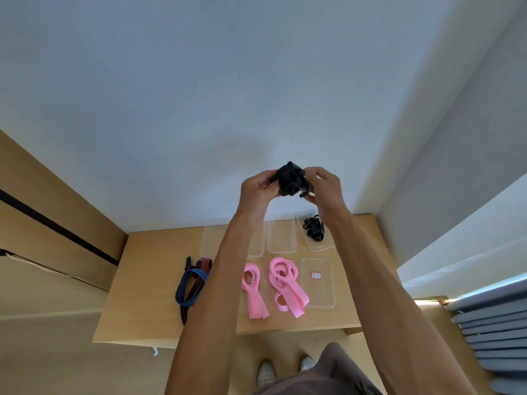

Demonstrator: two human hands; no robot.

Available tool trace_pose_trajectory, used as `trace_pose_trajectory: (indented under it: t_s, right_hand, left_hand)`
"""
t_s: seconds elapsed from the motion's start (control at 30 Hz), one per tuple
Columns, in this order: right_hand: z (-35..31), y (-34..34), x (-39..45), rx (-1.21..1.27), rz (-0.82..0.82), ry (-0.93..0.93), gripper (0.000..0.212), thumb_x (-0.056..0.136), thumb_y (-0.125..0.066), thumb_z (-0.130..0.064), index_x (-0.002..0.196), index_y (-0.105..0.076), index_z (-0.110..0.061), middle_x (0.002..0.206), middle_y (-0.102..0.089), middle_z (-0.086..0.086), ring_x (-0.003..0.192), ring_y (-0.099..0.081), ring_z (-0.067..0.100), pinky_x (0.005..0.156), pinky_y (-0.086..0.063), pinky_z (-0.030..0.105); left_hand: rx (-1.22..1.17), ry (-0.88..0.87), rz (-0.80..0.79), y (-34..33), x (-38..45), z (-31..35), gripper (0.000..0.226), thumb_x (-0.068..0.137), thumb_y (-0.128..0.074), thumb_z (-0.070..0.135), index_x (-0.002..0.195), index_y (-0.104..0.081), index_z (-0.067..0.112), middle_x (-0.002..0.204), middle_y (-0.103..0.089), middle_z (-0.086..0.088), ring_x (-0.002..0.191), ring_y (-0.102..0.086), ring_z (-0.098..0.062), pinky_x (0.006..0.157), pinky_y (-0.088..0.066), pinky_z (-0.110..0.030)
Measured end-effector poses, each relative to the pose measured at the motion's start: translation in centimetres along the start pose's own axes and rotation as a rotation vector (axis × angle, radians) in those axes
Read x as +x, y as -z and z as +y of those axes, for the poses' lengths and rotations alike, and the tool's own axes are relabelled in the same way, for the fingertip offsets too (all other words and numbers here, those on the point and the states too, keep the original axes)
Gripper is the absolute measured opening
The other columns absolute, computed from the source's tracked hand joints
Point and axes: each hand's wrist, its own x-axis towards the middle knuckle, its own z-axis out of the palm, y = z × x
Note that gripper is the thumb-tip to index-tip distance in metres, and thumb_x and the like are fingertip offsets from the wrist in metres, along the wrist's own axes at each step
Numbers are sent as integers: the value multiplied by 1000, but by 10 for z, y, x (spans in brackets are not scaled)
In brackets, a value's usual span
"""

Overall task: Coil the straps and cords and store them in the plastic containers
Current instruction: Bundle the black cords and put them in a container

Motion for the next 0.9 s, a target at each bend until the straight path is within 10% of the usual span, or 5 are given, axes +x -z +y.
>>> trace_pose_trajectory:
  t_s: [0.3,0.7,0.9]
  right_hand:
    - [15,-8,-10,2,-50,-52,16,91,-60,-8,94,-74,-1,83,-71,9,76,-66,16,73,-57,25]
    - [30,-11,-18,-141,-6,54,49,84,-71,-7,131,-57,-13,85,-74,5,74,-65,8,75,-50,23]
    - [31,-15,-24,-301,236,293,7,89,-68,-17,91,-69,-10,82,-67,6,70,-56,9,68,-43,20]
  left_hand:
    - [361,-135,542,-7,9,-16,24,87,-61,-5,108,-72,1,98,-74,-9,90,-69,-22,82,-55,-29]
    - [627,-315,522,-20,-1,-43,16,87,-65,-4,102,-68,3,97,-70,-7,82,-62,-19,68,-45,-13]
    - [458,9,332,-20,6,-40,11,85,-67,8,94,-72,8,78,-72,-4,72,-69,-22,71,-57,-35]
